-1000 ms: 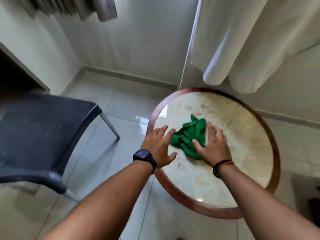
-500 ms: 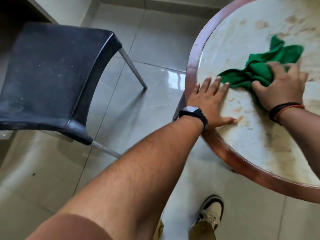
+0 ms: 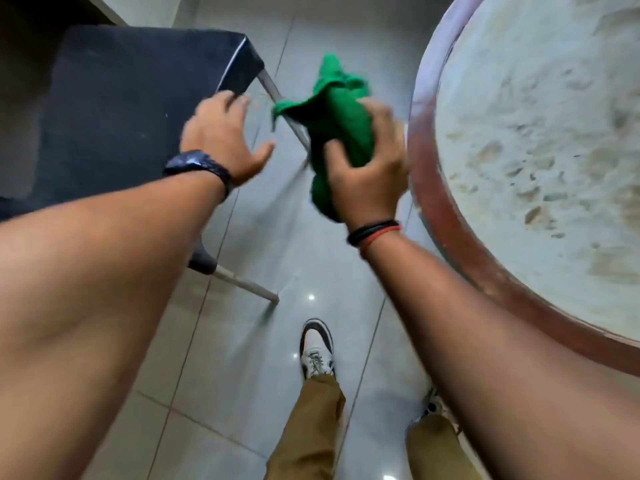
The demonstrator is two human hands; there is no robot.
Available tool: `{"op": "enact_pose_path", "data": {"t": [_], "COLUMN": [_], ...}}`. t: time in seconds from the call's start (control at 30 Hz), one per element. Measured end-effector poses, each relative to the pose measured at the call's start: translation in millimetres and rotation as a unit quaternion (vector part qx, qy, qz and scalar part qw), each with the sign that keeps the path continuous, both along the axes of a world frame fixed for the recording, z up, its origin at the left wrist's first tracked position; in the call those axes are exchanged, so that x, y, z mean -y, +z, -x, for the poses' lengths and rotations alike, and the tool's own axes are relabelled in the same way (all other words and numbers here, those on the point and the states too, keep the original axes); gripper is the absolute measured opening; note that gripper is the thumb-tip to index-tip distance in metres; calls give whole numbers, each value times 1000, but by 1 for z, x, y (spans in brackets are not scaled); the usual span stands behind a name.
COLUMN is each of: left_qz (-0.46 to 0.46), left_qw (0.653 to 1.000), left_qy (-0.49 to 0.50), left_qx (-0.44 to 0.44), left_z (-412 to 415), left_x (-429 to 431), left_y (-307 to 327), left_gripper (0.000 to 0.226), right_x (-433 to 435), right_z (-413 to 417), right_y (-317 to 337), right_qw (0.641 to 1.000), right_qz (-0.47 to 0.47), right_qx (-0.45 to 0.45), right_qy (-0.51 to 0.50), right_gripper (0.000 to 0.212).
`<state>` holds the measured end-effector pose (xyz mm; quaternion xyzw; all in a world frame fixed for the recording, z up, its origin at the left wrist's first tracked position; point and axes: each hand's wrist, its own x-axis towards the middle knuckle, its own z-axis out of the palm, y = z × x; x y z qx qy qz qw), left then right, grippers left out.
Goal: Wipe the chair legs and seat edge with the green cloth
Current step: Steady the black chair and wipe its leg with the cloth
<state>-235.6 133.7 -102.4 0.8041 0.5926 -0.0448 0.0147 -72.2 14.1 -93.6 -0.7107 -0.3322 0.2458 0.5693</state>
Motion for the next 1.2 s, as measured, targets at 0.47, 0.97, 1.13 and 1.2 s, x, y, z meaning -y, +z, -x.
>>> {"op": "enact_pose_path", "data": {"t": [0.47,0.97,1.13,1.2], "left_qz": [-70,-117,-120,-118], "left_qw": [973,975,976,977], "left_qy": [219,185,181,178], "left_qx": [-23,-19,-17,-15], "left_z": [96,102,104,104], "left_x": [3,1,0,1], "left_y": [-100,-116,-119,-119], "left_gripper": [93,118,121,121], "right_x": [34,21,35,35], "right_z": [198,280,275,272], "right_y": [-179,-221,-255,-269], "right_qw": [884,854,832,803], "right_qz": [278,296,398,436], "right_qx": [-315,-365,-289,-315], "right_qy": [206,223,255,257], "right_gripper": [35,53,53,50]}}
